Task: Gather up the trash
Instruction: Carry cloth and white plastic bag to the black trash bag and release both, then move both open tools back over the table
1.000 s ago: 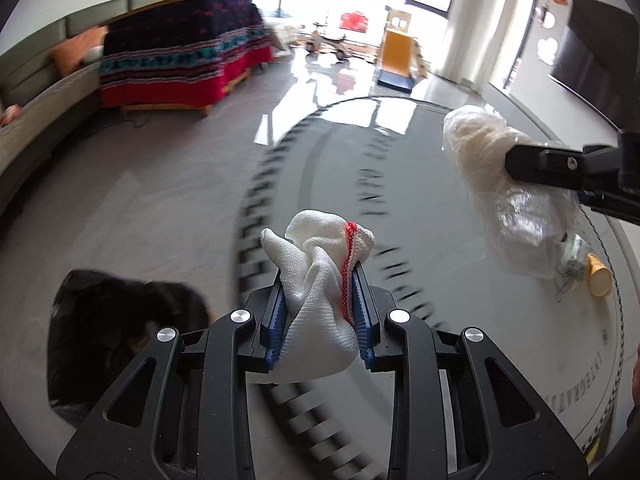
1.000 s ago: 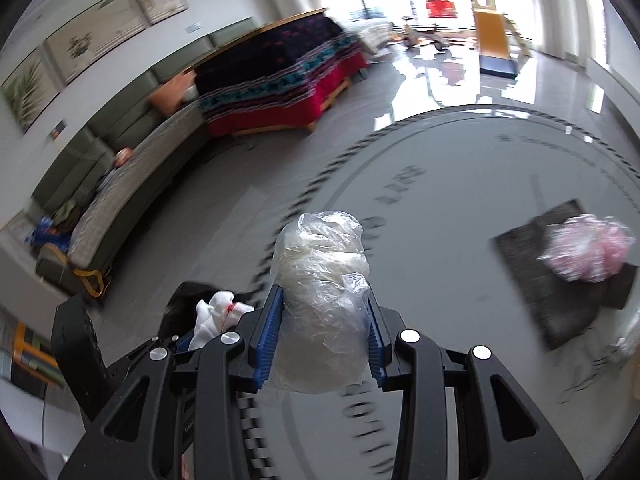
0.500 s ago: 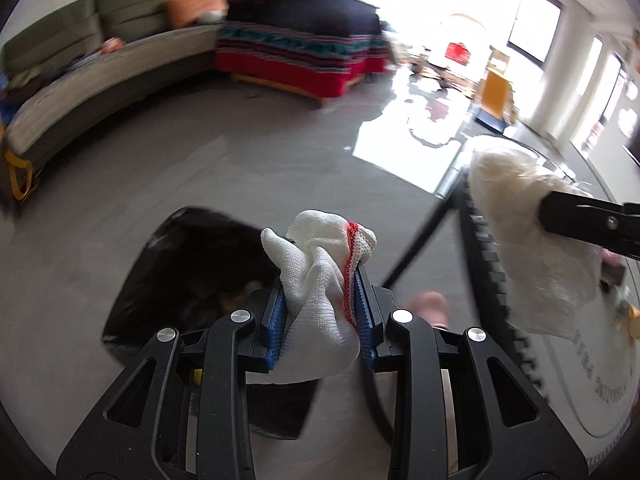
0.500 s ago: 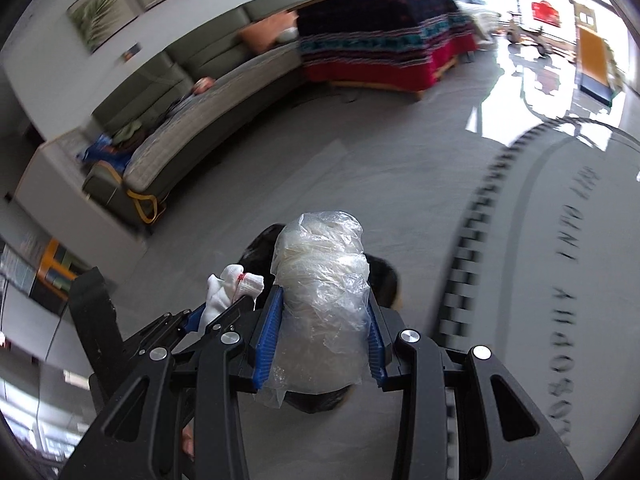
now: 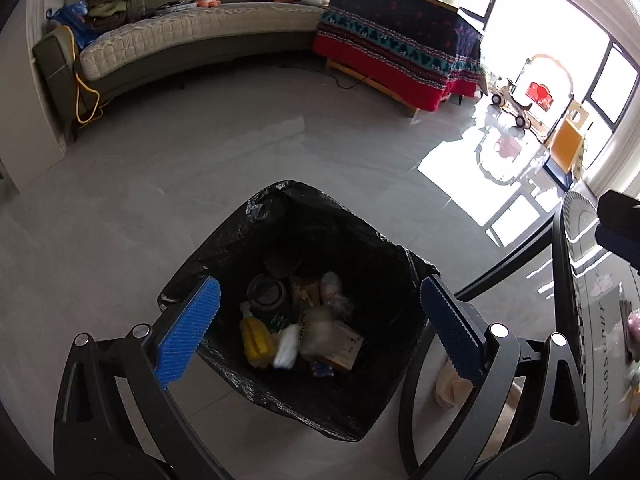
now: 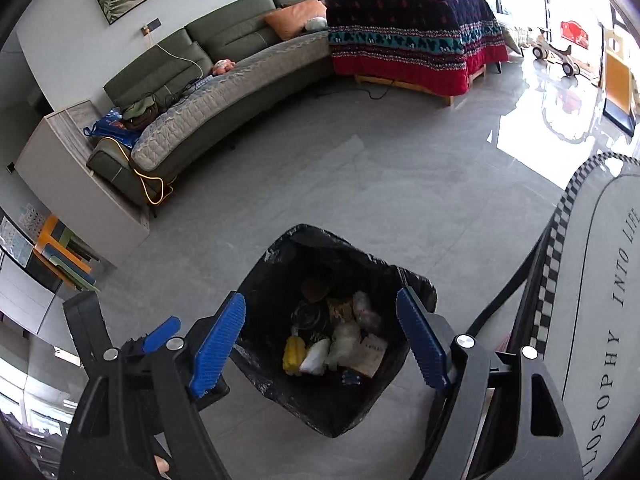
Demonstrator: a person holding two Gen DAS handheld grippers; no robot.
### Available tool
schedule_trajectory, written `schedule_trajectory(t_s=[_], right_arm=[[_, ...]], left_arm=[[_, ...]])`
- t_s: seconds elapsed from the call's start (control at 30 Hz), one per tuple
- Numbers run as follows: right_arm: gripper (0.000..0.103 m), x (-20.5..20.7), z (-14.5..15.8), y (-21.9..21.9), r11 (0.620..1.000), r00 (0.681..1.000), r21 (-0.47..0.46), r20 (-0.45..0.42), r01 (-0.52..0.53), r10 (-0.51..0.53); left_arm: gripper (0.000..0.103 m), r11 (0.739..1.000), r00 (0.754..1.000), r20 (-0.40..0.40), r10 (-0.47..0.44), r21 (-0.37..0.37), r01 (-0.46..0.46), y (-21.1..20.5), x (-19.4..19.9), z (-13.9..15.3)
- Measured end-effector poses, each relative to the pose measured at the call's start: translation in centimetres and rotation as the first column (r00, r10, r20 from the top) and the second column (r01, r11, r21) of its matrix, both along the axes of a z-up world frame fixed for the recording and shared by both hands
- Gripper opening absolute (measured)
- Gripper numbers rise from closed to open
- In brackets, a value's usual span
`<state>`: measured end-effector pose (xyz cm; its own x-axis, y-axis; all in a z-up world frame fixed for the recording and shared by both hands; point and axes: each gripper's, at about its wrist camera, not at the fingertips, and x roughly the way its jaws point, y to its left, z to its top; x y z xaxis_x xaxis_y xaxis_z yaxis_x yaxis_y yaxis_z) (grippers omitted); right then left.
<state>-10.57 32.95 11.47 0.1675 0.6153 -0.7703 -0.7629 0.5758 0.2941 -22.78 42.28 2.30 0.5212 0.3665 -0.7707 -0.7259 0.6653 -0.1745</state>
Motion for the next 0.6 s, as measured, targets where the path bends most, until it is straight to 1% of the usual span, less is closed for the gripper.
schedule_trajectory(t_s=[0.17,0.3,0.37,0.6], right_arm=[[0.079,0.0,-0.4,-2.4,1.000,1.000,0.006,-0.009,0.005,-0.005],[0.079,0.5,-0.1,-4.3,1.000,1.000,0.022,-0.020,0.018,-0.018],[0.079,0.7,0.2,-5.2,0.999,0.999,0.032,-0.024,0.029,-0.028],[0.079,1.9,1.3,-9.1,0.993,0.996,0.082,-0.040,0.080,-0.077]], left_arm=[[0.097,1.000,1.000,-0.016,-0.027,0.013,0.027,-0.6,-0.2,-0.4],[0.097,0.999,0.998,-0.026,-0.052,0.014,0.052,-1.4,0.3,-0.1],[0.097,0.998,0.997,-0.027,-0.065,0.016,0.066,-1.8,0.6,0.1],[0.097,0.989,0.991,-0.021,-0.130,0.062,0.131,-4.9,2.3,1.7]])
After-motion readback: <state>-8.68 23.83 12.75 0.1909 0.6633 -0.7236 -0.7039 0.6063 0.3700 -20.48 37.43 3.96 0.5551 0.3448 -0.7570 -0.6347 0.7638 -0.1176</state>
